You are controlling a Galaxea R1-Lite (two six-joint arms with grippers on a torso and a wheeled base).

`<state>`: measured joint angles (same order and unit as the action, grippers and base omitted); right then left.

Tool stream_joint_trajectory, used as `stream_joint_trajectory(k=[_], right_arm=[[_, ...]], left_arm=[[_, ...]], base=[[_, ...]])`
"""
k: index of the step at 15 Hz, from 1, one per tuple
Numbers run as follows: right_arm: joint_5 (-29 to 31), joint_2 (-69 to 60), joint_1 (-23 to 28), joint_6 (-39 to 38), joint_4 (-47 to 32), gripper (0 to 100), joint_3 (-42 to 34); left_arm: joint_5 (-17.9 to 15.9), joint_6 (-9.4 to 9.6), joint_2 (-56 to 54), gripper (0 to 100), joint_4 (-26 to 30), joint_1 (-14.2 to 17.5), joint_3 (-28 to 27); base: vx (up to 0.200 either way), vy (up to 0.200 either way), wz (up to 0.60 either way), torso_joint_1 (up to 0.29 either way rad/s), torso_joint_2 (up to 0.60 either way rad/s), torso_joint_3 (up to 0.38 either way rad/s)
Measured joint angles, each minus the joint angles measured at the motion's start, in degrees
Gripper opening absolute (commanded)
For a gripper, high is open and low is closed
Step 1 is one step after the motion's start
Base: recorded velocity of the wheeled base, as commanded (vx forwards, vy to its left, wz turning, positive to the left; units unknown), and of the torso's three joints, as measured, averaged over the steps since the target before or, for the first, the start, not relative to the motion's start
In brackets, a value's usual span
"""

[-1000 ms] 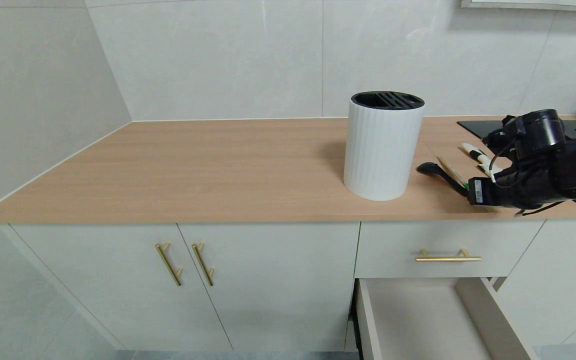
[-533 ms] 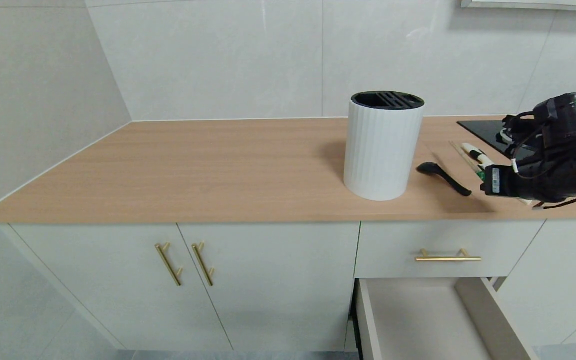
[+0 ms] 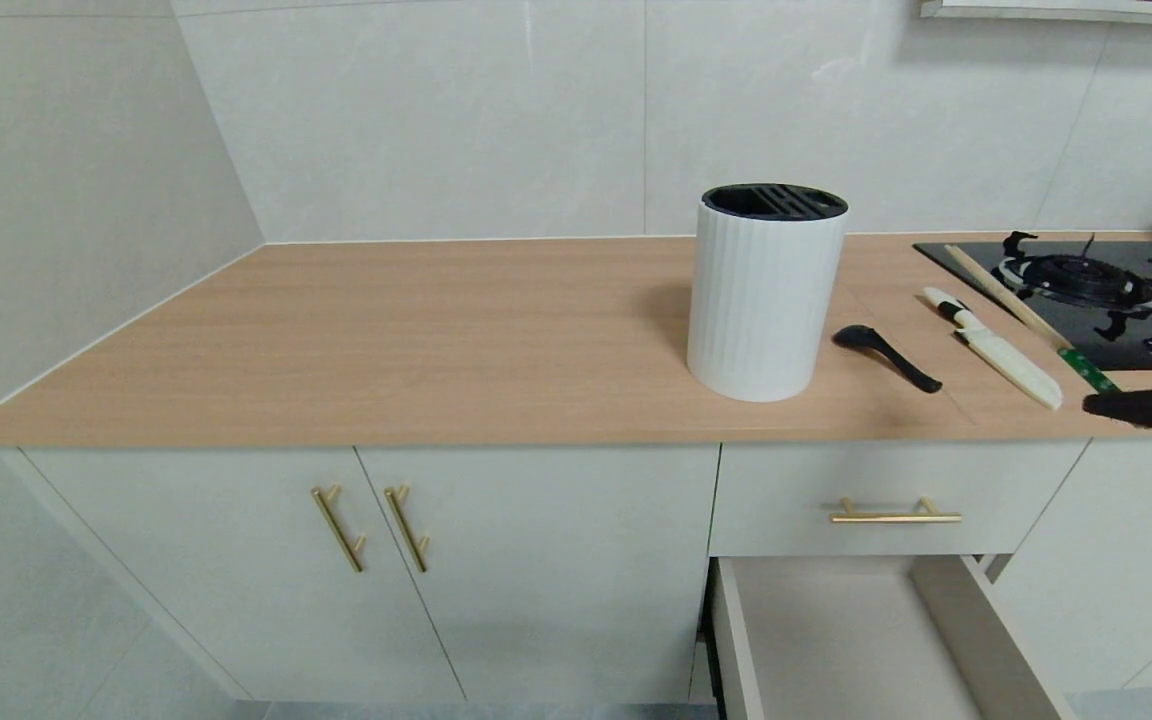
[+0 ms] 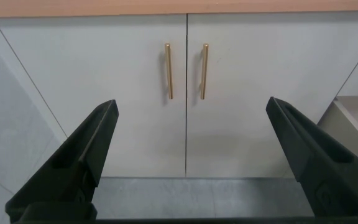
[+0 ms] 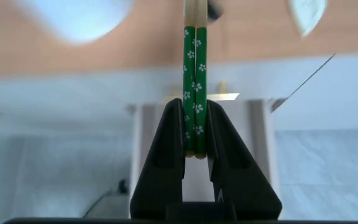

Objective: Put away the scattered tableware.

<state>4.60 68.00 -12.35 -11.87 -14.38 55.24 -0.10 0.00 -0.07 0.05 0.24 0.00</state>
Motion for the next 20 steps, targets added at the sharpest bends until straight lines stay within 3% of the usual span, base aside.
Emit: stream_joint_trajectory(k=[6,11,20], right_arm=[[-1.05,-15.60,-6.74,4.90,-1.76,0,-14.60],[-1.32,-17.98,-7.79,11.25,-2.11,0,-19.52],[-4.27,-14.38,-12.42,12.76,-1.82,0,-25.16]], left_arm=[[0.00,0.00,0.00,100,0.00,0.00,0.00],[0.00,0.00,0.00,100,0.02,0.00,0.00],[0.00,0.00,0.00,100,0.00,0.00,0.00]], base=[[0.000,0.000,0.00,-0.004,0.01,0.007],[0.000,0.000,0.00,-0.151,0.38,0.234],[0.000,0.000,0.00,-0.148,0.46,0.309]])
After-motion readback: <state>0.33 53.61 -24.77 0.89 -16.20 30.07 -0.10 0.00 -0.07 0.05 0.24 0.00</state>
